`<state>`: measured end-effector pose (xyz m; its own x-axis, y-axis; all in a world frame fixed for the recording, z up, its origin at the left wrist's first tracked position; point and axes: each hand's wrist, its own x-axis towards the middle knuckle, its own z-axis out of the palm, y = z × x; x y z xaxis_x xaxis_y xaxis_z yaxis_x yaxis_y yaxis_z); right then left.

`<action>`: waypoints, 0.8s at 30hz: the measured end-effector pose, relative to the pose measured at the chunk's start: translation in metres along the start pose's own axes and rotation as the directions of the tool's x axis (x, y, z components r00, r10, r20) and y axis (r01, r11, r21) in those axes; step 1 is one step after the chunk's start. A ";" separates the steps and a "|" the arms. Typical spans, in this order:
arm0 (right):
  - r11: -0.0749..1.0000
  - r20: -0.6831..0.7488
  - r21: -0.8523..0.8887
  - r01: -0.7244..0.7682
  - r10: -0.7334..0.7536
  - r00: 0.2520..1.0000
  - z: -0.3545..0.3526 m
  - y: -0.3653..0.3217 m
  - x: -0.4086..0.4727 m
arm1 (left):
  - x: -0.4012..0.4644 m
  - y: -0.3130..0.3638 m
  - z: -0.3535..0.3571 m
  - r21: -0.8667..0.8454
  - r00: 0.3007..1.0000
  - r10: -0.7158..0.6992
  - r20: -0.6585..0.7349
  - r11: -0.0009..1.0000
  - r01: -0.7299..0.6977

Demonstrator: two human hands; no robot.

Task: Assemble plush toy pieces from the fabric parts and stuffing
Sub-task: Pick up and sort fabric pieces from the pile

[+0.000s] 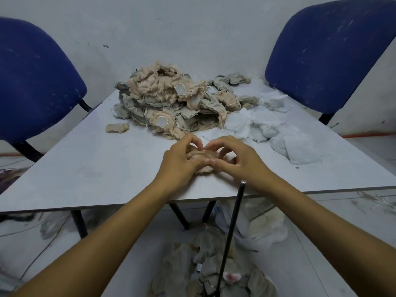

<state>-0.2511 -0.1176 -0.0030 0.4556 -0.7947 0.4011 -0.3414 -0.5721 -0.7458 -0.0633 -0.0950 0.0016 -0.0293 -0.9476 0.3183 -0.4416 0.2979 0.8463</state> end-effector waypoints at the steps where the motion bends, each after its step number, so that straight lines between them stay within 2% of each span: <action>1: 1.000 0.013 0.000 0.002 -0.002 1.000 0.000 0.000 0.001 | 0.002 -0.001 -0.001 -0.065 1.000 -0.021 -0.009 0.998 0.021; 3: 1.000 0.010 0.000 0.001 -0.001 1.000 0.000 0.001 0.002 | 0.006 -0.002 0.001 -0.145 0.999 -0.043 0.000 0.989 0.042; 8: 0.988 -0.123 0.134 -0.073 0.090 0.988 -0.002 0.007 0.004 | 0.009 -0.002 0.010 -0.090 0.999 0.008 0.043 0.996 -0.004; 11: 0.955 -0.181 0.265 -0.136 0.188 0.965 -0.005 0.010 0.006 | 0.011 0.002 0.006 -0.248 0.985 -0.017 0.172 0.967 0.060; 16: 0.903 -0.180 0.374 -0.214 0.297 0.938 -0.005 0.012 0.010 | 0.013 0.011 -0.001 -0.214 0.948 0.008 0.319 0.975 0.063; 20: 0.851 -0.187 0.470 -0.233 0.354 0.917 -0.006 0.011 0.013 | 0.013 0.014 0.005 -0.123 0.960 0.069 0.272 0.992 -0.037; 24: 0.840 -0.205 0.482 -0.251 0.386 0.899 -0.006 0.011 0.013 | 0.016 0.016 0.014 -0.185 0.963 0.080 0.258 0.982 -0.032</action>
<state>-0.2536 -0.1353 -0.0025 0.1095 -0.9772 0.1817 -0.0048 -0.1833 -0.9830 -0.0835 -0.1072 0.0140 -0.2950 -0.9182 0.2643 -0.2668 0.3448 0.8999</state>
